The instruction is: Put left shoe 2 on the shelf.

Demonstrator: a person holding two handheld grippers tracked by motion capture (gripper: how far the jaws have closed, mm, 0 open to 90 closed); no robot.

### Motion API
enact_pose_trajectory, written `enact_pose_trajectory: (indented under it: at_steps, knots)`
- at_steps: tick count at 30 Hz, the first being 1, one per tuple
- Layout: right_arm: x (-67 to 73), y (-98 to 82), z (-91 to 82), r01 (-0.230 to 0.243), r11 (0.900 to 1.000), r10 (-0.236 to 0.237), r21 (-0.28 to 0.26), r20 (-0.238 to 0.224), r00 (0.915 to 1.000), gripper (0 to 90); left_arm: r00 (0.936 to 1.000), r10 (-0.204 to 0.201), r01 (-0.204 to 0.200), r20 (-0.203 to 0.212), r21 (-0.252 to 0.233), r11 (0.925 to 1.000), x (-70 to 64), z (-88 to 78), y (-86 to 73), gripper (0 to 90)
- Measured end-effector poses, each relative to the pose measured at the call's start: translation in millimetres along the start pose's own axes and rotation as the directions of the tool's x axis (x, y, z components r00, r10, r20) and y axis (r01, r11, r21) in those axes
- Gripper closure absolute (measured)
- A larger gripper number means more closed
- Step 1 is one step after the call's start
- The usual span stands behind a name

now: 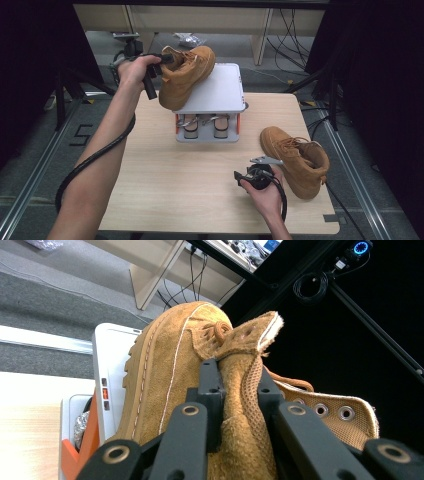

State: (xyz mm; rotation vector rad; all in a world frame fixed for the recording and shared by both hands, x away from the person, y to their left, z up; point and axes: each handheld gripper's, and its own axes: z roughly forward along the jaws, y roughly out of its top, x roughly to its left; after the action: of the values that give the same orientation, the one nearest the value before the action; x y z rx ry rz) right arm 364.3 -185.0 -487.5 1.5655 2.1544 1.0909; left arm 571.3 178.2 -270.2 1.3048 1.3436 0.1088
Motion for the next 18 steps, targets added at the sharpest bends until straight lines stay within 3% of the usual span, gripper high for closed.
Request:
enact_pose_trajectory:
  at_steps: [4, 12, 15, 18]
  knots:
    - [1.3, 0.0, -0.2, -0.017, 1.000, 0.017, 0.010, 0.010, 0.9998, 45.2, 1.0000, -0.003, 0.003, 0.002, 0.001, 1.0000, -0.3, 2.3, -1.0, 80.0]
    - [-0.8, 0.2, -1.4, -0.008, 1.000, 0.008, 0.011, 0.005, 1.0000, 45.1, 0.9999, -0.014, 0.014, -0.007, 0.009, 0.9999, 0.3, 10.5, -5.5, 79.7]
    - [-3.8, 0.1, 0.1, 0.024, 1.000, -0.024, 0.001, 0.014, 0.9996, 45.2, 0.9998, -0.021, 0.021, -0.006, 0.008, 0.9997, 0.1, 13.2, -7.0, 79.5]
    - [-3.3, -0.1, -0.3, 0.012, 1.000, -0.012, -0.006, -0.001, 0.9999, 45.2, 0.9998, -0.018, 0.018, -0.005, 0.009, 0.9998, -0.7, 14.0, -6.8, 79.3]
